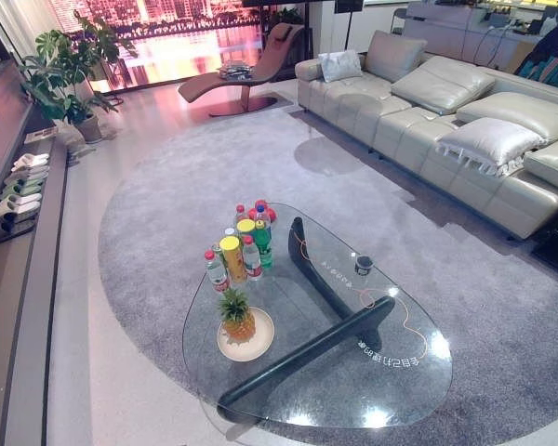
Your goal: Pick up the fruit to the plate
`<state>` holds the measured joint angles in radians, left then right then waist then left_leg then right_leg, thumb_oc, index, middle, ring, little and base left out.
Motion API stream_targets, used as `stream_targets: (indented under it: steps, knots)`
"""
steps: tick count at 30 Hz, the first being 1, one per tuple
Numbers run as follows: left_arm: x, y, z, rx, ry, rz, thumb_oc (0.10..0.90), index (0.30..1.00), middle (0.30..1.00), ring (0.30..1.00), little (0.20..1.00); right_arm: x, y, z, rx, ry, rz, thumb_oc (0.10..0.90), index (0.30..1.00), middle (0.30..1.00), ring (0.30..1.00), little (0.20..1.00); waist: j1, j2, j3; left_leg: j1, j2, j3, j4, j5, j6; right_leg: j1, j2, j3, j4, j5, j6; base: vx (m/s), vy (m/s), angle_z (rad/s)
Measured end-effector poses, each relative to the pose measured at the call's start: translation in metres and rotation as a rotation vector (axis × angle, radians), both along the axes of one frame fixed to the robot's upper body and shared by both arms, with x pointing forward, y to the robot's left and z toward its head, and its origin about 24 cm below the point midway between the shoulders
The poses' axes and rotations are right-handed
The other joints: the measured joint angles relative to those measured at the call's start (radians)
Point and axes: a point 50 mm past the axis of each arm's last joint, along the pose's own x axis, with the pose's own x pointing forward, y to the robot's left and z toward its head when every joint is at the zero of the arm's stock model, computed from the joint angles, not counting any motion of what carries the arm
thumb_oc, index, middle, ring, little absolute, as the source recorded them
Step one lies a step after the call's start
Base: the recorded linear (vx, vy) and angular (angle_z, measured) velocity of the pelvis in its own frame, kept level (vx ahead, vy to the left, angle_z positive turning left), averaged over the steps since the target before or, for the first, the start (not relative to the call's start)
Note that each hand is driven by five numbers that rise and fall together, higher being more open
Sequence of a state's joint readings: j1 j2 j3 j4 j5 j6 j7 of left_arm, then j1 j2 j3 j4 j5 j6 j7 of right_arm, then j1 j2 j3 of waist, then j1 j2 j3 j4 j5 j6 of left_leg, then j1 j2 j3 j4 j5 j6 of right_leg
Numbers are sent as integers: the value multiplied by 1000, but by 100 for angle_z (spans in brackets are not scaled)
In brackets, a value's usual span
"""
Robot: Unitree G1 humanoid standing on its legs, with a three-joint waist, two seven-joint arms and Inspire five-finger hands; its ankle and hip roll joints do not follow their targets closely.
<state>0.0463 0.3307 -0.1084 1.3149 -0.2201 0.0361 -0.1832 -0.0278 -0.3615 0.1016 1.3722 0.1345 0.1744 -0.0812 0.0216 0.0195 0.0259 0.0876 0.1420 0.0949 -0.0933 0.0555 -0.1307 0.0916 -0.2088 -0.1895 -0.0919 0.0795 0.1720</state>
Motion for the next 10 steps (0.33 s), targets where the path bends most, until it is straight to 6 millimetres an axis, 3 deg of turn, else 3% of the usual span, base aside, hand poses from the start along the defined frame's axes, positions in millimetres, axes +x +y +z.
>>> stream_targets:
  steps: [10]
  knots:
    - [1,-5,-1,-17,42,-98,800,900,900,900,900,-1,5,-2,12,43,86,800,900,900,900,900,-1,8,-12,13,7,1,0,-3,-5,11,3,1,0,-3,4,0,0,0]
